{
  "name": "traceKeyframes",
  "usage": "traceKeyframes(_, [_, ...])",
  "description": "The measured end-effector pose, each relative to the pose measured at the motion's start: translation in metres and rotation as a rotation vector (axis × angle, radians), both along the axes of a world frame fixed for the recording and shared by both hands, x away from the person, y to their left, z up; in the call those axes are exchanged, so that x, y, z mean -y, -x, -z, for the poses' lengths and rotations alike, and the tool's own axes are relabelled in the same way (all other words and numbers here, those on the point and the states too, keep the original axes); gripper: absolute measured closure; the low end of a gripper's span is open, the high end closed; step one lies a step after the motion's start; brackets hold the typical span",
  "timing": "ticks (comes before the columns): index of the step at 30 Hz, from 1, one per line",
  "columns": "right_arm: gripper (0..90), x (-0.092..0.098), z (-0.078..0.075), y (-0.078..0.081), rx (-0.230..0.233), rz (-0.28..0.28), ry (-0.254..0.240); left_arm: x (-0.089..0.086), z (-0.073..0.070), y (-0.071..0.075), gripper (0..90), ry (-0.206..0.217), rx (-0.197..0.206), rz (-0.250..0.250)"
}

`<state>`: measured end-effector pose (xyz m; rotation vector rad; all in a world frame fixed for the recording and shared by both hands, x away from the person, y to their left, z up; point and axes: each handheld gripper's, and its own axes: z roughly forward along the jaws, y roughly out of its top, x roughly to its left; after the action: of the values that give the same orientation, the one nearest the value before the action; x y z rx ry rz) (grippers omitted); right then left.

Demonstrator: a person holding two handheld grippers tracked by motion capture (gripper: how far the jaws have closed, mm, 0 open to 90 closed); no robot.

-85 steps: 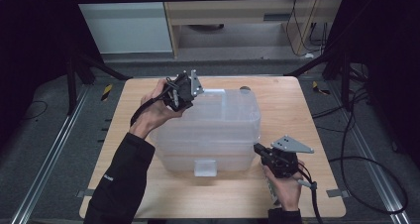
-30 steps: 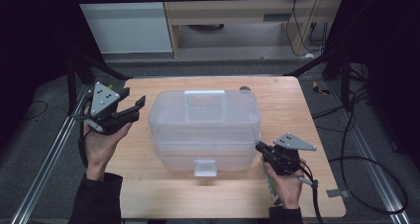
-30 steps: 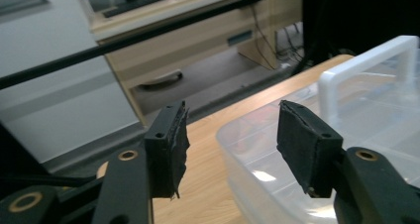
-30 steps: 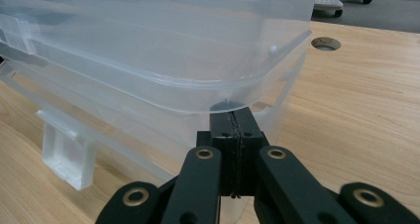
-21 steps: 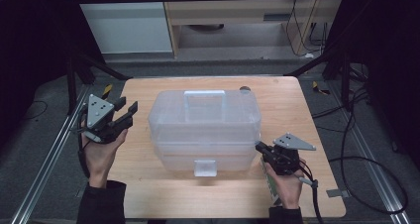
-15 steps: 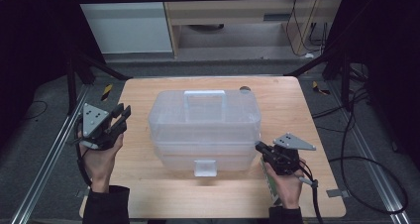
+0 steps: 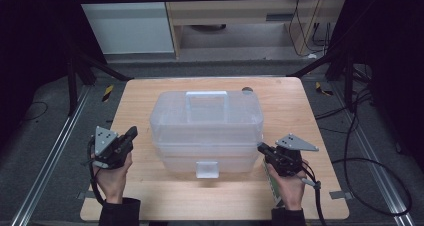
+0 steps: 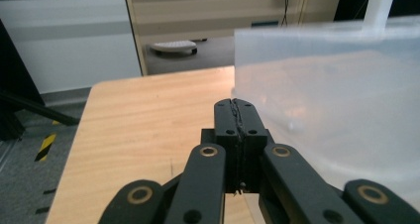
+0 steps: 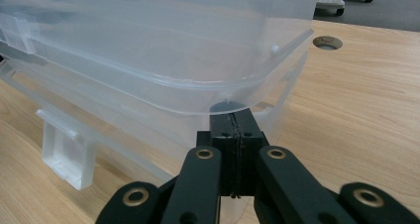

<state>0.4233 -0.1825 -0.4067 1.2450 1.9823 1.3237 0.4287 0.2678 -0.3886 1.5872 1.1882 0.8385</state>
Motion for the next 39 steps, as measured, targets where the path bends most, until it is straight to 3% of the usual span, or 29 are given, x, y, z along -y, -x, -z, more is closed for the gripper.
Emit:
traceKeyframes(6, [90.0,0.0,-0.001,0.0,0.0,0.0,0.008,0.008,0.03,0.006,89.4,0.009,-0.045,0.018])
traceKeyframes(8, [90.0,0.0,0.0,0.0,0.001,0.0,0.005,0.012,0.036,0.006,89.4,-0.012,-0.053,0.029])
traceKeyframes(10, [90.0,0.0,0.0,0.0,0.001,0.0,0.004,0.015,0.041,0.006,89.5,0.009,-0.056,0.056])
traceKeyframes(12, [90.0,-0.001,0.001,0.0,-0.003,0.001,0.002,0.021,0.043,0.007,89.5,0.002,-0.06,0.079])
traceKeyframes(18, [90.0,-0.001,0.001,0.0,0.001,0.002,0.003,0.028,0.035,0.009,89.5,0.024,-0.025,0.132])
traceKeyframes(39, [90.0,-0.005,-0.015,-0.008,0.067,0.039,-0.036,0.031,0.01,-0.004,89.4,-0.004,0.009,0.123])
